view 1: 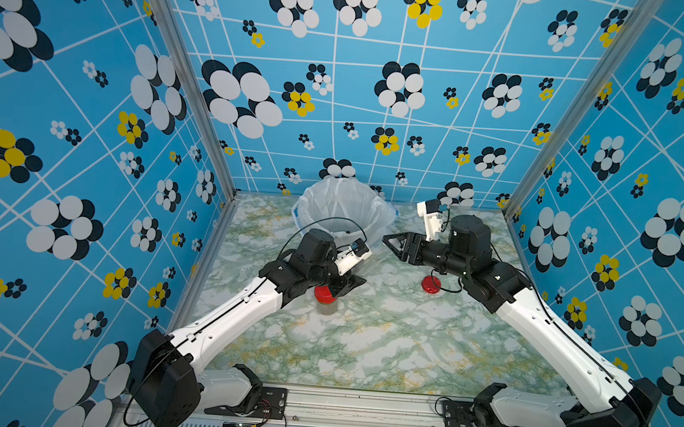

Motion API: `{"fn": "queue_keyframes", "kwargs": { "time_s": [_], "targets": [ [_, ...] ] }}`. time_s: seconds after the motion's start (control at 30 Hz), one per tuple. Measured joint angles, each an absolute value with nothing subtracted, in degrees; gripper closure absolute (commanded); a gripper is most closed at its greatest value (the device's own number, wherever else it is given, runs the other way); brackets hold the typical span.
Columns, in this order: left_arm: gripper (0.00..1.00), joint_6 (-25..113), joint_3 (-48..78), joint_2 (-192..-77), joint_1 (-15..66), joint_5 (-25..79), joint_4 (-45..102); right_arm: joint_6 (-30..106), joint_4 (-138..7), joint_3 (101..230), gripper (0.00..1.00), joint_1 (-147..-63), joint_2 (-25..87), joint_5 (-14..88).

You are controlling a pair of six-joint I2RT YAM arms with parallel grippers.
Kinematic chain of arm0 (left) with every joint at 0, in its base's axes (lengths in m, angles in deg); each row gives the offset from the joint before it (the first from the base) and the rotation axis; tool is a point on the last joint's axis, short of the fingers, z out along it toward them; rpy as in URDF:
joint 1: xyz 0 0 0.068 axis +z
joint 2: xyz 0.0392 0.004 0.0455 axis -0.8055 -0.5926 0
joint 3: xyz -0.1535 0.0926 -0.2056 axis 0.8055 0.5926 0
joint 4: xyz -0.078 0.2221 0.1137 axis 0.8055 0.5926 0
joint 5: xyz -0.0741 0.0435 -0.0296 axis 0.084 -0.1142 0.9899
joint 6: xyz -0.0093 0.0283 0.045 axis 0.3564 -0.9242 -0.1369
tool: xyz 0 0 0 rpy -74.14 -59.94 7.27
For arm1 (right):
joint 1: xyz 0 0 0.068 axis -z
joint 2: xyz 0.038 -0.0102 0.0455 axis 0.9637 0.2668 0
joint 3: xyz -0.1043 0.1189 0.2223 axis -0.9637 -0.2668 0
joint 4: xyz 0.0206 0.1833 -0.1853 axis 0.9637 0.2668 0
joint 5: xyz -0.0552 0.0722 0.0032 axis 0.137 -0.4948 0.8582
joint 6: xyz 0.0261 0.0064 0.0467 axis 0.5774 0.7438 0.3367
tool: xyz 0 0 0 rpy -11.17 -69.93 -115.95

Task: Empty moldy mung beans from jars
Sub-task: Unscrew the lid from the jar.

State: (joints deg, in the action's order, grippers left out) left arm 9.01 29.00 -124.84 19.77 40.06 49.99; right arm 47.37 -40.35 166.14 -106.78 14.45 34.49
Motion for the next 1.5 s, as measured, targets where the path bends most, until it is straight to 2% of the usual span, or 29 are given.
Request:
{"fn": "queue_keyframes", "kwargs": {
  "time_s": [0.17,0.37,0.63,0.97,1.5],
  "targets": [
    [0.67,9.01,29.09,-124.69,19.77,39.47,49.99,49.99,-41.62,164.94,0.17,-107.45,14.93,33.2],
    [0.68,9.21,29.09,-124.43,19.75,39.05,49.97,52.68,-44.33,163.6,0.3,-108.22,15.0,32.15],
    [0.67,9.65,29.37,-124.43,19.44,37.96,49.97,54.8,-47.23,162.32,0.58,-108.59,15.02,31.37],
    [0.68,7.99,30.16,-123.58,19.03,37.61,47.96,49.45,-51.78,157.92,0.62,-108.37,11.13,30.38],
    [0.67,4.44,30.48,-123.31,20.6,46.46,47.7,30.76,-56.28,153.97,0.64,-101.94,8.72,11.24]
  ]
}}
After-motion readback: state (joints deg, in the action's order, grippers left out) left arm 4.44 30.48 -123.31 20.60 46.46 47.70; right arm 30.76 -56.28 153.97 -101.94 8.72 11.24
